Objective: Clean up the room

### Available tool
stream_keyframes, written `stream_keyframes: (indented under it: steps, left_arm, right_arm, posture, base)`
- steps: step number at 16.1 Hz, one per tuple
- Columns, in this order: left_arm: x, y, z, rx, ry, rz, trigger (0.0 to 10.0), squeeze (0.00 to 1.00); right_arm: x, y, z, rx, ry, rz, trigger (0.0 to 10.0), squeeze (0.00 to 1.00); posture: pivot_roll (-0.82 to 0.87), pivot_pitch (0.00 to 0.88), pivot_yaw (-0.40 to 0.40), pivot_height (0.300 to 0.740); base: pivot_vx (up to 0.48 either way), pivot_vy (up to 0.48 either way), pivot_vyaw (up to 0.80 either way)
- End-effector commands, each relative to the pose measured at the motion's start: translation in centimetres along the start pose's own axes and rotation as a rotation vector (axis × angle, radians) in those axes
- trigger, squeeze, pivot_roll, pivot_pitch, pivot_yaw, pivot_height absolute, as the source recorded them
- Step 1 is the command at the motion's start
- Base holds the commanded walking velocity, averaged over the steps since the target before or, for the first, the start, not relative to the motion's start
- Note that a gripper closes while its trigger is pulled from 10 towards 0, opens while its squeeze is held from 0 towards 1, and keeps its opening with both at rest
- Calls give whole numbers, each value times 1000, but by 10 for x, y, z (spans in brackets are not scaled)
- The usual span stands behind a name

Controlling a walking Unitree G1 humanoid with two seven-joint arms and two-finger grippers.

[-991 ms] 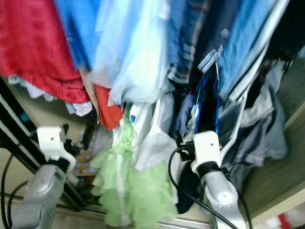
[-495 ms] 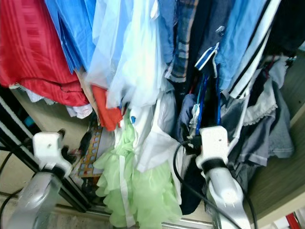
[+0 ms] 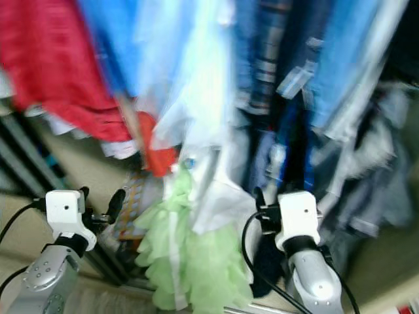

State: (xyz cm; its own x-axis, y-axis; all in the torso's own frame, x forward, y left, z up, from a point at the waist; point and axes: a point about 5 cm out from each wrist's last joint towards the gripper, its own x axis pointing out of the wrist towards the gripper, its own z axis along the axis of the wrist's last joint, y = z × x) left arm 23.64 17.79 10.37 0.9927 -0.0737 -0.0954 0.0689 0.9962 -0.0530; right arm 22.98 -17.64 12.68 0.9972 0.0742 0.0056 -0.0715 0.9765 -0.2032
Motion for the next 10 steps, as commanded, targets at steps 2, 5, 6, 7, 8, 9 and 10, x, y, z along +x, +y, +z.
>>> stream_keyframes:
  steps: [2,5,6,7,8,9,10]
  left_arm:
    - [-1,-1,0,-1,10,6,10000,0]
    - [1,-3,-1,-5,12,-2,10000,0]
    - [3,-4,1,-6,8,-6,10000,0]
    - [4,-5,1,-6,6,-8,10000,0]
    - [5,-6,2,-6,6,-10,10000,0]
    - [5,-7,1,-6,8,-10,10000,0]
    - [5,-7,1,-6,9,-9,10000,0]
  right_arm:
    - [3,4,5,1,-10,40,10000,0]
    - [4,6,5,4,-6,60,10000,0]
    - [5,7,5,5,-5,71,10000,0]
    - [5,8,5,5,-4,78,10000,0]
    - [6,8,5,5,-3,81,10000,0]
    - [6,7,5,4,-2,82,10000,0]
    - [7,7,5,5,-2,83,10000,0]
  posture:
    - [-131,0,19,740]
    - [-127,0,-3,740]
    - [-130,0,-5,740]
    - [-131,0,-6,740]
    - [-133,0,-5,740]
    - [-135,0,-4,740]
    - [-135,0,-4,740]
  base:
    - [0,0,800]
    - [0,0,800]
    - [0,0,800]
    - [0,0,800]
    - [0,0,800]
    - [0,0,800]
    - [0,0,800]
